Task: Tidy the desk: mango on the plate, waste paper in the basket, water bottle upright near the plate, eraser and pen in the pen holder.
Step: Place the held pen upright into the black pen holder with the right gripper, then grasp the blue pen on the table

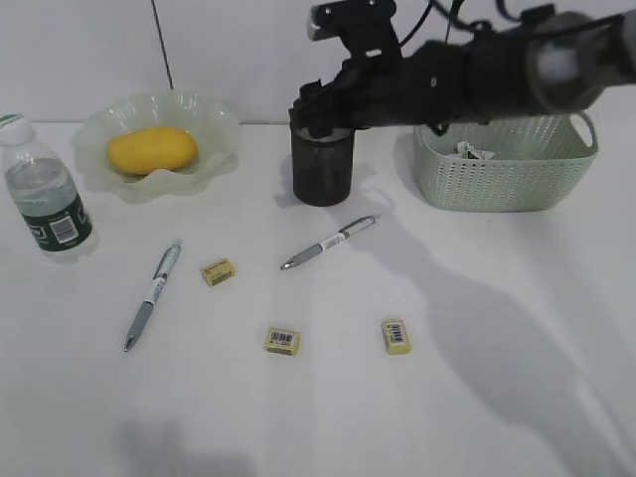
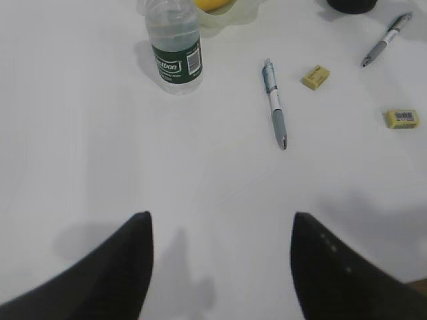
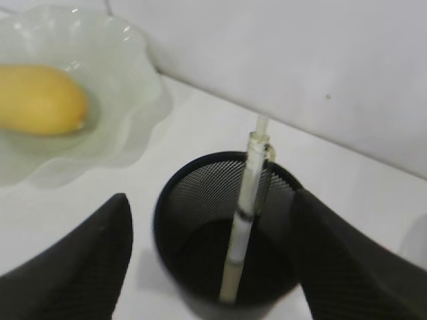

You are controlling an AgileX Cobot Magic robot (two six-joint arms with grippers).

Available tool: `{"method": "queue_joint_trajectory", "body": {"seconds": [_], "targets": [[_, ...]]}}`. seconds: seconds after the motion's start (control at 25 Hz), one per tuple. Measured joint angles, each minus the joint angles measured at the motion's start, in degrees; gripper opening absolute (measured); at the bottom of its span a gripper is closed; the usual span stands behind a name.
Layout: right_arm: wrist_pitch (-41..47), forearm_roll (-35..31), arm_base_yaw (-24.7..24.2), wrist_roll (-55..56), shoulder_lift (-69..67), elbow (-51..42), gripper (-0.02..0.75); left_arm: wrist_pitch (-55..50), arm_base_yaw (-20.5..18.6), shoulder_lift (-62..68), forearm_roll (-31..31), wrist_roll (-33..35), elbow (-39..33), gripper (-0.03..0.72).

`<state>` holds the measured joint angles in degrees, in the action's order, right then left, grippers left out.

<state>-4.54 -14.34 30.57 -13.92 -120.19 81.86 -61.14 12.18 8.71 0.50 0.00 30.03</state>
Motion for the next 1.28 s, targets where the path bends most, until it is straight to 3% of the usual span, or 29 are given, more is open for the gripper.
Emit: {"method": "queue_joint_trajectory", "body": {"seconds": [0.16, 0.64, 0.8, 0.96, 1.28], "targets": [[12.62, 0.81, 0.00, -0.07, 5.63, 0.23, 0.574, 0.00, 0.00, 0.00, 0.00, 0.00, 0.00, 0.490], [64.26, 8.73, 0.00, 5.02, 17.93, 0.27, 0.574, 0.00, 0.00, 0.00, 0.05, 0.00, 0.00, 0.490], [71.94, 11.13, 0.00, 5.95, 22.14, 0.27, 0.560, 0.00, 0.00, 0.00, 0.05, 0.00, 0.00, 0.490], [73.25, 11.50, 0.00, 6.60, 28.57, -0.97, 0.545, 0.00, 0.00, 0.00, 0.05, 0.00, 0.00, 0.490], [73.37, 11.55, 0.00, 6.82, 45.62, -15.83, 0.543, 0.53, 0.00, 2.66, 0.26, 0.00, 1.47, 0.490]]}}
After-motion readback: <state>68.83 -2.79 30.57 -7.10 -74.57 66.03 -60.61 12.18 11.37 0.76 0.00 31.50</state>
